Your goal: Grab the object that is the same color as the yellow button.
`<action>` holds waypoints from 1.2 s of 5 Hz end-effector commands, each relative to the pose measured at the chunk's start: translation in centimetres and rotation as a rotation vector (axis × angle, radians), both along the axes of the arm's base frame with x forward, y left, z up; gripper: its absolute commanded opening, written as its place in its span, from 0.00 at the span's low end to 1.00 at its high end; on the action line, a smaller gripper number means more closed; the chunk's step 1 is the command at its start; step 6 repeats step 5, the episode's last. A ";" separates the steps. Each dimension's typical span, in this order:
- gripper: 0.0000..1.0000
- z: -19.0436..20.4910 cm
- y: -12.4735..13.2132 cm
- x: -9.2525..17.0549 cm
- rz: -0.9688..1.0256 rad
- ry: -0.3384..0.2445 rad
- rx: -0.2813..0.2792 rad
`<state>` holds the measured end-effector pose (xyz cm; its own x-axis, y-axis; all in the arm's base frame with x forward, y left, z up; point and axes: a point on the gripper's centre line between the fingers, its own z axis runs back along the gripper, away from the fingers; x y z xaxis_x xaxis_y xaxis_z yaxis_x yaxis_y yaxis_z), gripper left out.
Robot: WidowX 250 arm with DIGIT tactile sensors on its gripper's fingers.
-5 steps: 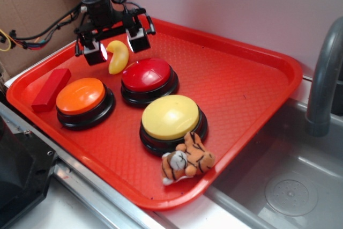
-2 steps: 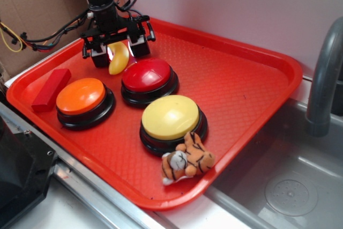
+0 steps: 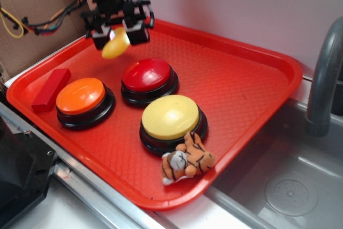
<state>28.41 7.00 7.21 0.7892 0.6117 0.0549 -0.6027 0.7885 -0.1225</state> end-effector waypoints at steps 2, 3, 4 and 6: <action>0.00 13.2 -4.8 -1.8 -0.385 -0.137 0.022; 0.00 14.4 -6.3 -3.2 -0.478 -0.175 0.018; 0.00 14.8 -7.6 -5.7 -0.555 -0.197 -0.007; 0.00 14.5 -7.5 -5.9 -0.510 -0.175 -0.022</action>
